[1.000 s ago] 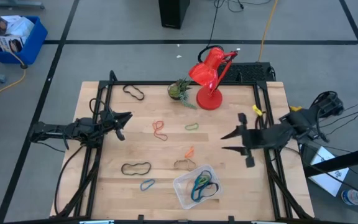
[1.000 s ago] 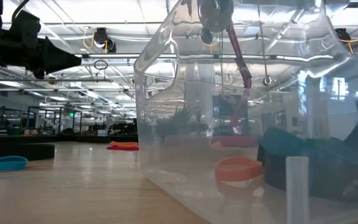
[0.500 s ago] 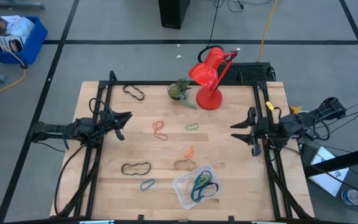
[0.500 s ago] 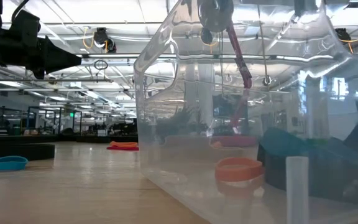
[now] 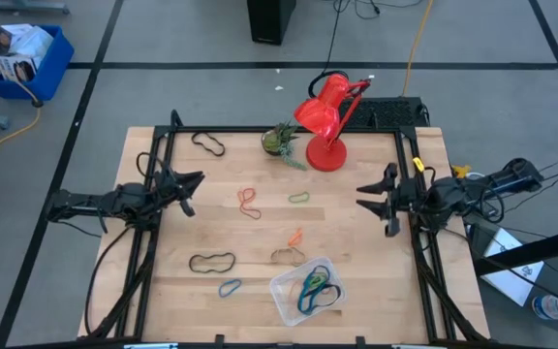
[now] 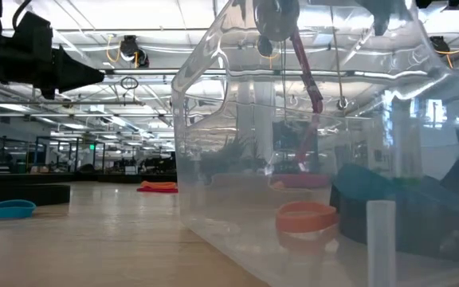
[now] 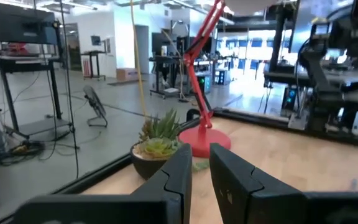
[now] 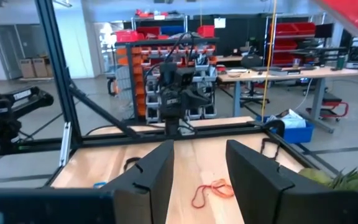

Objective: Pick and place rubber bands into bin
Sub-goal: Put the blue rubber band into the transparent container

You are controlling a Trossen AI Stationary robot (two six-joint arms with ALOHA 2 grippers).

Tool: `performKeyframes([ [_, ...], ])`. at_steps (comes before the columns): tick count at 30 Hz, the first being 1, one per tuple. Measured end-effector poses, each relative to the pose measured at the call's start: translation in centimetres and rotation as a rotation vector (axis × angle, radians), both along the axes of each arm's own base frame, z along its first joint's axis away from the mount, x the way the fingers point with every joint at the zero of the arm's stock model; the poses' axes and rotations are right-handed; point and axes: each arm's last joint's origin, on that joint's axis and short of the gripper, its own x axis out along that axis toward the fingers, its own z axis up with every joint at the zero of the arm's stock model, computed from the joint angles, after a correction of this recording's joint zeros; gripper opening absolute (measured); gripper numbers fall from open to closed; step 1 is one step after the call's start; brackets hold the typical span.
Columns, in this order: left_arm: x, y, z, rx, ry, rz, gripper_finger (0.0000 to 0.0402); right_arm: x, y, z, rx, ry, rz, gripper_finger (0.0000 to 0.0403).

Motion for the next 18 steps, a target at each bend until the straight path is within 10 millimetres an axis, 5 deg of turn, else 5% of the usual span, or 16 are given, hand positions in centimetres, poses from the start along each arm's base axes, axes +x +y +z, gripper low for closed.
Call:
performKeyframes([
  [18,-0.1,0.0,1.0,-0.028,-0.124,-0.016,0.0063,0.1,-0.2,0.0,-0.01,-0.003,-0.019,0.0144],
])
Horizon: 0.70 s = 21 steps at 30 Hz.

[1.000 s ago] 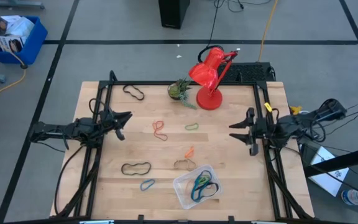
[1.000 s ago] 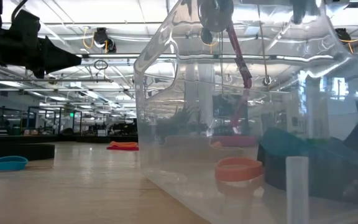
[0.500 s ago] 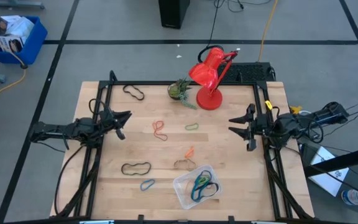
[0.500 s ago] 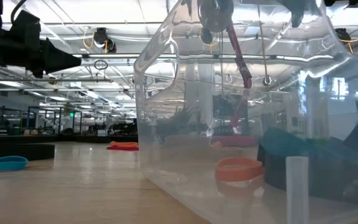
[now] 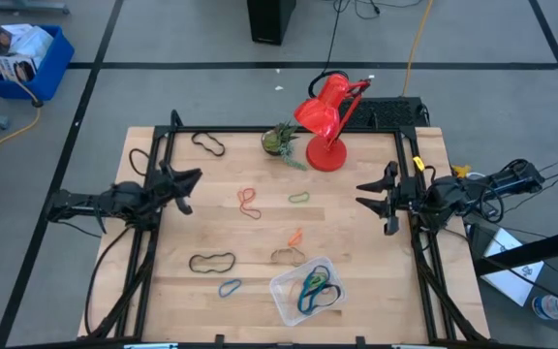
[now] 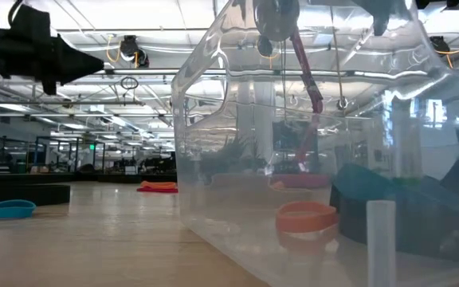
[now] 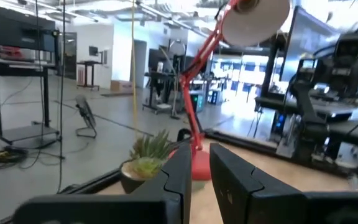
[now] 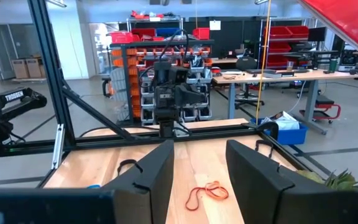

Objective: Pick and place rubber bands into bin
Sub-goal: Put the blue rubber band into the transparent container

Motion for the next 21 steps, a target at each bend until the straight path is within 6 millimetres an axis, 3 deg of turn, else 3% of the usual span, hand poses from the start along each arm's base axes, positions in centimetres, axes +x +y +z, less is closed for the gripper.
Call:
performKeyframes([
  [13,-0.04,0.01,0.19,0.02,-0.008,0.008,0.0068,0.0,0.0,-0.02,-0.004,0.003,0.0,0.0144],
  [21,0.0,-0.07,0.2,-0.001,-0.024,-0.03,0.0169,0.0,0.0,-0.03,-0.004,0.003,0.0,0.0144],
])
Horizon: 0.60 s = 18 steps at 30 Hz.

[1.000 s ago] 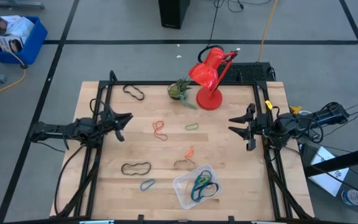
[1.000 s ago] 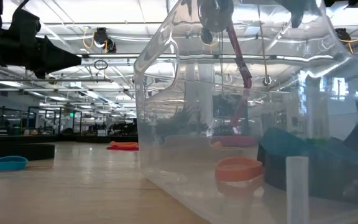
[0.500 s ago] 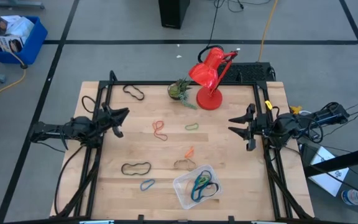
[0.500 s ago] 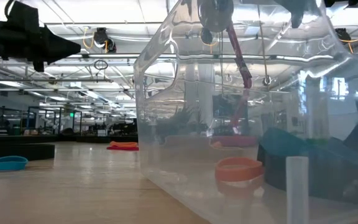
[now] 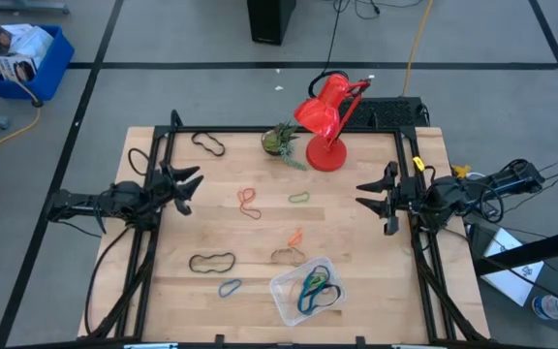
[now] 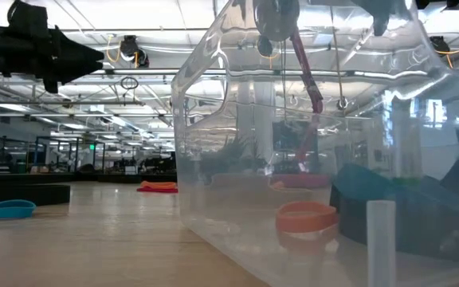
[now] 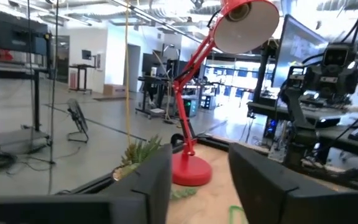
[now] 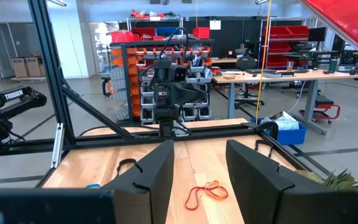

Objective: Pick and place rubber bands into bin
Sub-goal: Put the blue rubber band into the transparent container

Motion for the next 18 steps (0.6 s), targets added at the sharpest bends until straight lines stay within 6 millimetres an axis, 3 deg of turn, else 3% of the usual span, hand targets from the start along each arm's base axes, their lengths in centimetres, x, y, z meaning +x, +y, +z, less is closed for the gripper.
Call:
performKeyframes([
  [4,0.0,0.0,0.0,-0.053,-0.029,-0.012,0.0208,0.0,0.0,0.0,0.0,0.0,0.0,0.0144],
  [9,0.0,-0.2,0.6,-0.019,-0.08,-0.099,0.0224,0.0,0.0,0.0,0.0,0.0,0.0,0.0144],
  [13,-0.1,-0.5,3.3,0.022,-0.066,-0.186,0.0211,0.0,0.0,0.0,-0.035,0.004,-0.002,0.0144],
  [18,2.1,-1.1,7.8,0.057,0.183,-0.233,0.018,0.0,-0.1,0.0,-0.059,0.008,-0.014,0.0144],
])
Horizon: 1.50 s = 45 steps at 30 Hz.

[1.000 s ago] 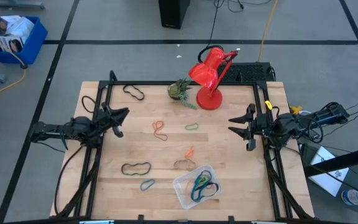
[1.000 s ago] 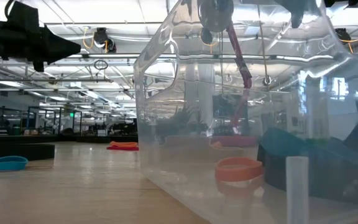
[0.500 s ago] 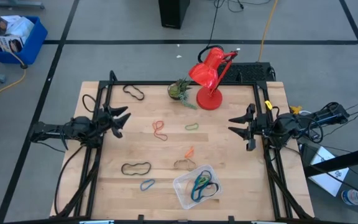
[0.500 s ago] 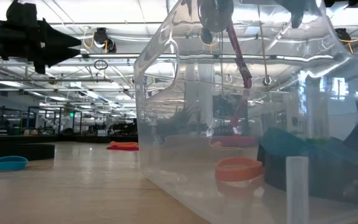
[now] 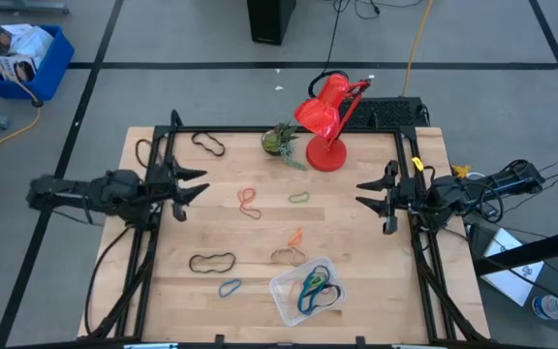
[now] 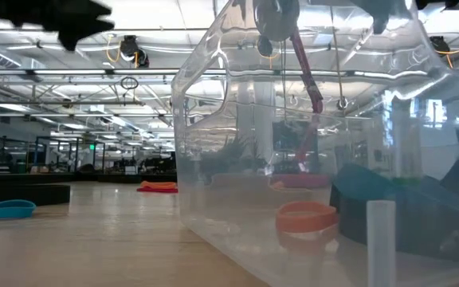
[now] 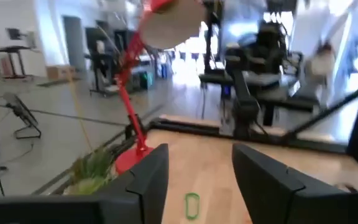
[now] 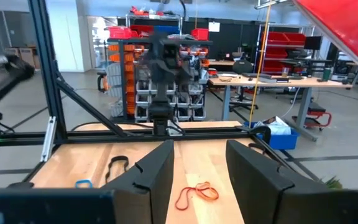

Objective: Pick and place rubber bands into bin
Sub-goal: Put the blue rubber band into the transparent container

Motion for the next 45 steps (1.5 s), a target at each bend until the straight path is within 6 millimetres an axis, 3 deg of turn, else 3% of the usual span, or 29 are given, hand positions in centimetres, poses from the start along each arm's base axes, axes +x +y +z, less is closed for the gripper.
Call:
performKeyframes([
  [3,2.3,-0.9,3.4,0.064,0.132,-0.077,0.0168,0.0,-0.1,0.0,0.001,0.0,-0.01,0.0144],
  [6,4.9,-2.3,5.5,0.084,0.318,-0.15,0.0159,0.0,-0.2,0.0,0.002,-0.002,-0.015,0.0144],
  [12,9.5,-6.0,5.5,0.021,0.694,-0.225,0.0157,-0.1,-0.3,0.0,0.003,0.001,-0.014,0.0144],
  [21,14.7,-12.3,1.6,-0.063,1.019,-0.317,0.0156,-0.2,-0.3,-1.1,0.01,0.109,-0.011,0.0144],
  [26,16.4,-14.8,-2.0,-0.038,1.17,-0.371,0.0156,-0.3,-0.3,-1.5,0.017,0.151,-0.012,0.0144],
  [33,17.8,-16.3,-7.1,-0.142,1.367,-0.351,0.0156,-0.3,-0.3,-1.5,0.016,0.152,-0.012,0.0144],
  [45,18.8,-17.1,-10.9,-0.182,1.467,-0.349,0.0156,-0.3,-0.3,-1.5,0.016,0.153,-0.012,0.0144],
])
